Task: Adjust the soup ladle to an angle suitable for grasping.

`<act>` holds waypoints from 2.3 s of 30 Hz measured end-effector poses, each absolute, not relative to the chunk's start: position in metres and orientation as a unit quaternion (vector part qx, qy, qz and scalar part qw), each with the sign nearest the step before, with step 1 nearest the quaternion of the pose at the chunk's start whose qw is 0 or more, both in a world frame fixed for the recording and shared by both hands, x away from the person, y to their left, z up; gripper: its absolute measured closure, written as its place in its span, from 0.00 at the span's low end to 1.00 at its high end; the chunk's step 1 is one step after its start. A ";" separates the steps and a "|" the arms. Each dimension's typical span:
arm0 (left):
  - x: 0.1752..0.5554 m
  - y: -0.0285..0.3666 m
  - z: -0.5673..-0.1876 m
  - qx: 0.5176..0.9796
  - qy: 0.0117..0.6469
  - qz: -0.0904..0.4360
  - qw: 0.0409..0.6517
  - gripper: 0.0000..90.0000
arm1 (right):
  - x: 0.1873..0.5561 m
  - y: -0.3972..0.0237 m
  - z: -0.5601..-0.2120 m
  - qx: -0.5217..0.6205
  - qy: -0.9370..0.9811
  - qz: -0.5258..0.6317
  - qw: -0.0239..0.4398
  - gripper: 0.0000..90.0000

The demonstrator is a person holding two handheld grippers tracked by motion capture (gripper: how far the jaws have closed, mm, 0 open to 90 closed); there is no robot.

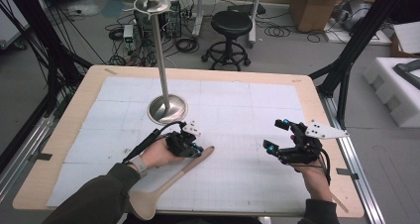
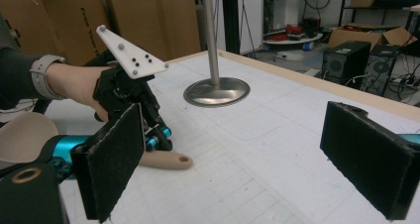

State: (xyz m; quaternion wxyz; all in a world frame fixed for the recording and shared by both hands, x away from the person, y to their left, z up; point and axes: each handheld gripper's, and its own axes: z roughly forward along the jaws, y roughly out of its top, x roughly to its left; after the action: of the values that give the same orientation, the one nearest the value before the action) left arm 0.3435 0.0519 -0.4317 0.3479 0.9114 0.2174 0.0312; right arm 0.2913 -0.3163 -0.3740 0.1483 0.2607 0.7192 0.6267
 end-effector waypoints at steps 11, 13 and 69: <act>0.330 0.035 -0.431 0.919 0.193 0.015 0.344 1.00 | 0.291 -0.318 -0.374 0.262 0.717 0.629 0.150 0.10; 0.328 0.032 -0.431 0.920 0.188 0.010 0.343 1.00 | 0.291 -0.318 -0.374 0.263 0.716 0.629 0.149 0.10; 0.268 0.043 -0.400 0.936 0.127 0.008 0.327 0.90 | 0.288 -0.324 -0.373 0.265 0.709 0.635 0.155 0.10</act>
State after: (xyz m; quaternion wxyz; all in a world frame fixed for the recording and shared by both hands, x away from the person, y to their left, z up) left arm 0.2685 0.0434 -0.4002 0.3271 0.9364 0.1265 0.0082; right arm 0.2879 -0.3245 -0.3730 0.1551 0.2647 0.7092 0.6348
